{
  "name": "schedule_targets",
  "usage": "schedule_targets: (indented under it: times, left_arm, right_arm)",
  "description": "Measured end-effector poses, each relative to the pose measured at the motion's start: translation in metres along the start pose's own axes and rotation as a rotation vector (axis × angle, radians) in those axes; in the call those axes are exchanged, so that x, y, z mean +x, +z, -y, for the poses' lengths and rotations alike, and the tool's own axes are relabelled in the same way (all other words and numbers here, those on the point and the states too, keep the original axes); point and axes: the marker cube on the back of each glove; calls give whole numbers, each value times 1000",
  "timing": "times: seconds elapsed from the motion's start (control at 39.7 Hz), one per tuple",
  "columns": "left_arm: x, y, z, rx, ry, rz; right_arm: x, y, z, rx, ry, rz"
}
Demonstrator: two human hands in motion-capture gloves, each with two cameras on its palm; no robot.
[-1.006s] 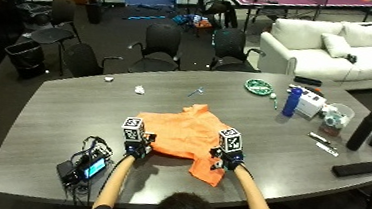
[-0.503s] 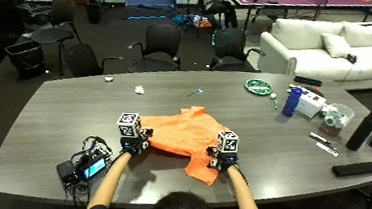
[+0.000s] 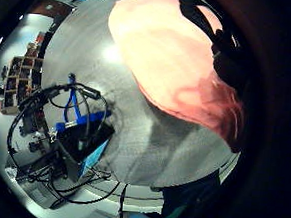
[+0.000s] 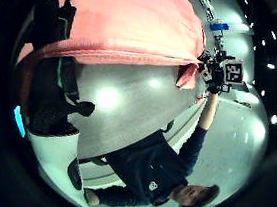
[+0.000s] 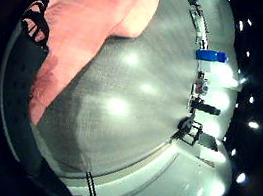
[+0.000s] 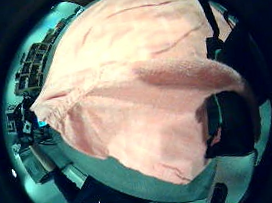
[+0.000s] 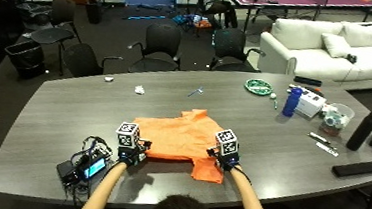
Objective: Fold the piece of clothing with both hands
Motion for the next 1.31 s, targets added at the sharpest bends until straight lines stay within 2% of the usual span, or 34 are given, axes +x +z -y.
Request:
schedule_targets:
  times: [0.08, 0.1, 0.18, 0.25, 0.35, 0.43, 0.5, 0.6, 0.73, 0.86, 0.93, 1.01, 1.11, 1.16, 1.21, 1.26, 1.31]
  left_arm:
    - [-2, 5, -21, -171, -135, -11]
    - [-2, 6, -26, -202, -141, -19]
    - [-1, 5, -35, -98, -25, -10]
    - [-1, 2, -47, -1, 36, 17]
    - [-3, 3, -47, 137, 260, -15]
    - [3, -13, -64, 198, 315, -22]
    - [7, -35, -74, 253, 319, -29]
    - [4, -55, -48, 278, 260, -42]
    - [3, -70, 13, 229, 166, -59]
    - [-14, -38, 61, -38, -175, -78]
    - [-22, -15, 84, -115, -255, -71]
    - [-28, -1, 90, -119, -293, -33]
    - [-32, -5, 83, 17, -313, 8]
    - [-29, -10, 71, 93, -313, -7]
    - [-23, -13, 60, 153, -270, -37]
    - [-16, -9, 49, 162, -217, -60]
    - [-10, 1, 37, 142, -203, -60]
  right_arm:
    - [4, -19, -20, 10, -13, -20]
    - [5, -26, -28, 10, -27, -25]
    - [8, -38, -44, 13, -75, -45]
    - [11, -30, -43, 23, -139, -37]
    - [11, -44, -69, 46, -195, -26]
    - [12, -66, -87, 77, -203, -26]
    - [16, -88, -90, 107, -186, -28]
    - [21, -110, -67, 134, -131, -47]
    - [24, -109, 3, 108, 0, -69]
    - [5, -88, 50, -7, 150, -37]
    - [-3, -70, 75, -10, 190, -35]
    - [-6, -68, 80, 53, 179, -48]
    - [7, -78, 57, 77, 204, -56]
    - [18, -81, 40, 34, 227, -36]
    - [28, -80, 25, -24, 266, -4]
    - [37, -71, 14, -100, 308, 52]
    - [45, -57, 6, -200, 339, 133]
